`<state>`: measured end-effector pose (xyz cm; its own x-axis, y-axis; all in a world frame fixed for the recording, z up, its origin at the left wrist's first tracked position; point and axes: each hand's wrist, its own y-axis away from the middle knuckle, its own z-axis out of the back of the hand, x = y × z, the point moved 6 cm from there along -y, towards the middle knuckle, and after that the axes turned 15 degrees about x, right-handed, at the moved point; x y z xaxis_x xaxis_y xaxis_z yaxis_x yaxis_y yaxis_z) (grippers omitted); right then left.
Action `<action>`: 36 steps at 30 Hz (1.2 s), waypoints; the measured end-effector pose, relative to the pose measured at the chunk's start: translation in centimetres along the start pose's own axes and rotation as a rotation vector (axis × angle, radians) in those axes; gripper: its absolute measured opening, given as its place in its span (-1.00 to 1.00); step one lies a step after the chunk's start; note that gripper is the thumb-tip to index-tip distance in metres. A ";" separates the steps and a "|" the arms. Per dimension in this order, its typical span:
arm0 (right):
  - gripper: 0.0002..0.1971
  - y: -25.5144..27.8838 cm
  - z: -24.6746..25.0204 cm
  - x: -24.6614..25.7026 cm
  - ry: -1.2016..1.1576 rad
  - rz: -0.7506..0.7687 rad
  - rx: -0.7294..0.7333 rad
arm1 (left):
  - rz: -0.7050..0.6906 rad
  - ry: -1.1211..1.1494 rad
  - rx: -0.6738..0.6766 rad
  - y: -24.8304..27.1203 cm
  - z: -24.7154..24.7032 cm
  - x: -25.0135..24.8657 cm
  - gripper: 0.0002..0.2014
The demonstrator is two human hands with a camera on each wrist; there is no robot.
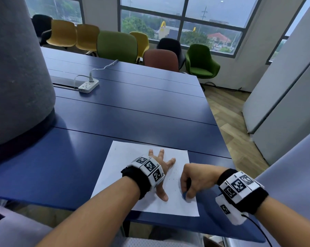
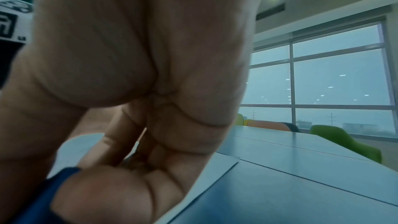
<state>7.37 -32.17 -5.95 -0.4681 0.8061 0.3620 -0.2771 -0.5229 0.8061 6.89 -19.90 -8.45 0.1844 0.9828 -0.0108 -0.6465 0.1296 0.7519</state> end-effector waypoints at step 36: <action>-0.88 -1.1 5.6 -0.7 -0.039 0.016 -0.400 | -0.008 0.015 -0.097 -1.0 -0.2 0.5 0.48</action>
<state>12.68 -30.62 -4.49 -0.4450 0.8030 0.3964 -0.5784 -0.5956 0.5574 7.49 -19.55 -9.36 0.1795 0.9834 -0.0269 -0.7140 0.1490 0.6841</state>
